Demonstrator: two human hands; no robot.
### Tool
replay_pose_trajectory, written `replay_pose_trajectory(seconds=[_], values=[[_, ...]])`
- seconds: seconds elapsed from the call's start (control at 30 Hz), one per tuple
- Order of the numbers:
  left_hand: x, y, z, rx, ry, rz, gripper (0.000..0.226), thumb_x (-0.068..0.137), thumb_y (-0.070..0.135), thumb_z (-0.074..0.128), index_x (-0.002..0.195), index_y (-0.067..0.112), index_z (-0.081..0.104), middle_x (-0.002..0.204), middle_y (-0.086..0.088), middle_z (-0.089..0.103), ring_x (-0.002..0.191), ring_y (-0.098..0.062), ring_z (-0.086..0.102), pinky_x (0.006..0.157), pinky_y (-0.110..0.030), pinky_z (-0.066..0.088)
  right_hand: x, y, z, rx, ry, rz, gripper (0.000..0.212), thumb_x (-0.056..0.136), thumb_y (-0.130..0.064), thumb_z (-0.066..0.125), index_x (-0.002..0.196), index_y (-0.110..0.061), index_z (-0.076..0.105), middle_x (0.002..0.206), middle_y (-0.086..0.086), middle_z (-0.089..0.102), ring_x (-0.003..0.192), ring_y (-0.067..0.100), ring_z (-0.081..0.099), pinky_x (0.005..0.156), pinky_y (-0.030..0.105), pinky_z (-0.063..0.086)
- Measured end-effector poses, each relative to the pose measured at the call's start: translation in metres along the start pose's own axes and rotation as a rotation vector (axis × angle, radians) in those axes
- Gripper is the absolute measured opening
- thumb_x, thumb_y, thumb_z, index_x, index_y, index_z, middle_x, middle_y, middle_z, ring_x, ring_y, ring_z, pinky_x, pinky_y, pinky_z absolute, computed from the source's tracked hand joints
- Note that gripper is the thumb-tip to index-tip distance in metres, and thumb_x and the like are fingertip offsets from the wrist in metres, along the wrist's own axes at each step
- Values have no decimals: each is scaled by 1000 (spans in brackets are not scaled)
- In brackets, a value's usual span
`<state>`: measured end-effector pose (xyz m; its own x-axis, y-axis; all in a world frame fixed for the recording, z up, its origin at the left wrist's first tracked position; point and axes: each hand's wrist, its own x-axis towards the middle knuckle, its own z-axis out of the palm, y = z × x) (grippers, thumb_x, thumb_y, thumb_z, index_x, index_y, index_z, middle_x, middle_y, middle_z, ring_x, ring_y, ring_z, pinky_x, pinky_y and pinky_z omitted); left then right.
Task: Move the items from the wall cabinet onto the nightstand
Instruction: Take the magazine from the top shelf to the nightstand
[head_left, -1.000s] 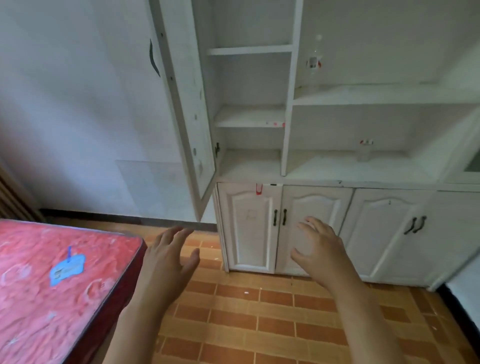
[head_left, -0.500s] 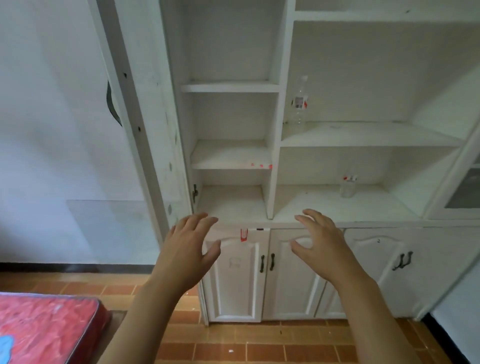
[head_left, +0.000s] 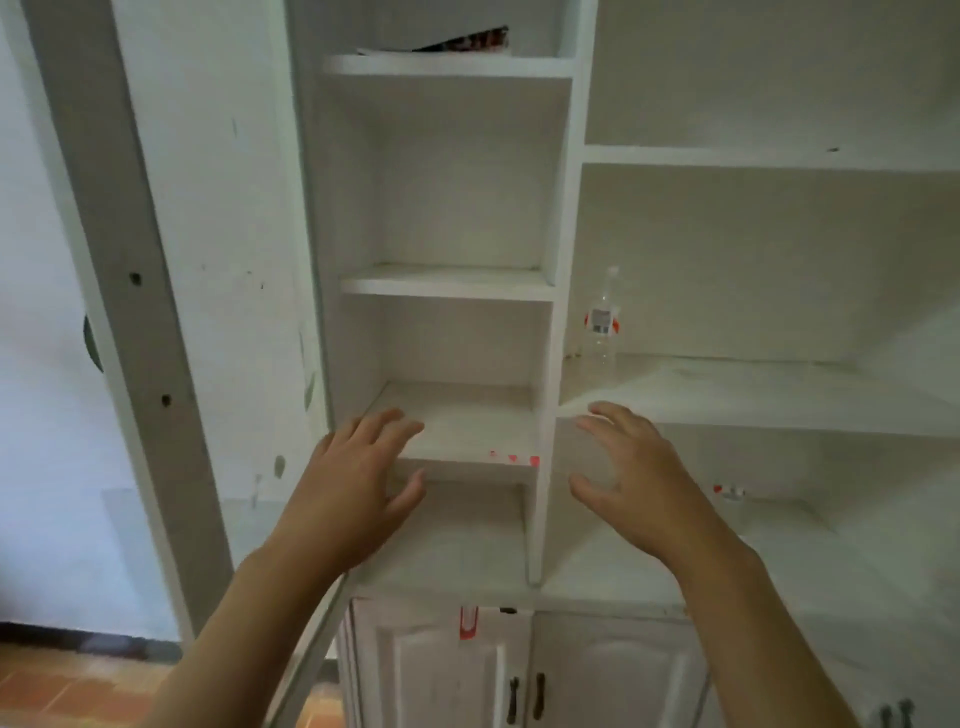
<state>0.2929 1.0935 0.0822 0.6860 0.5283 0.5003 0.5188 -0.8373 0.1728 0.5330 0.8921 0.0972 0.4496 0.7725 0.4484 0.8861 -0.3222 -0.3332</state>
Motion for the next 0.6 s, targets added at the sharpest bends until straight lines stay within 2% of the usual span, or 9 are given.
replay_pose_trajectory(seconds=[0.13, 0.27, 0.37, 0.47, 0.6], values=[[56, 16, -3, 19, 91, -37, 67, 91, 66, 32, 150, 36, 42, 157, 6, 42, 142, -20, 41, 116, -46, 40, 66, 19, -25, -6, 54, -121, 64, 93, -44, 65, 152, -31, 46, 161, -10, 35, 148, 13, 30, 122, 39, 29], [104, 29, -11, 66, 155, -59, 62, 94, 60, 41, 152, 38, 37, 160, 8, 36, 146, -18, 36, 120, -42, 34, 123, 33, -50, -33, 103, -250, 67, 90, -55, 56, 151, -30, 48, 161, -10, 36, 148, 13, 32, 121, 46, 32], [135, 31, -20, 102, 220, -45, 65, 93, 64, 38, 152, 37, 37, 160, 8, 37, 145, -17, 38, 120, -40, 35, 160, 37, -71, -59, 138, -346, 62, 95, -52, 59, 152, -33, 45, 161, -15, 33, 145, 10, 33, 120, 43, 34], [166, 29, -34, 145, 273, -44, 59, 97, 56, 50, 152, 37, 40, 159, 8, 38, 144, -17, 37, 119, -39, 34, 194, 33, -92, -101, 191, -429, 63, 94, -55, 55, 152, -34, 43, 162, -15, 31, 146, 8, 29, 121, 38, 30], [205, 30, -62, 202, 338, 4, 57, 96, 54, 48, 150, 36, 42, 157, 6, 41, 144, -18, 37, 120, -43, 33, 232, 19, -116, -130, 261, -504, 65, 91, -58, 52, 151, -34, 45, 161, -13, 32, 146, 10, 31, 120, 41, 31]])
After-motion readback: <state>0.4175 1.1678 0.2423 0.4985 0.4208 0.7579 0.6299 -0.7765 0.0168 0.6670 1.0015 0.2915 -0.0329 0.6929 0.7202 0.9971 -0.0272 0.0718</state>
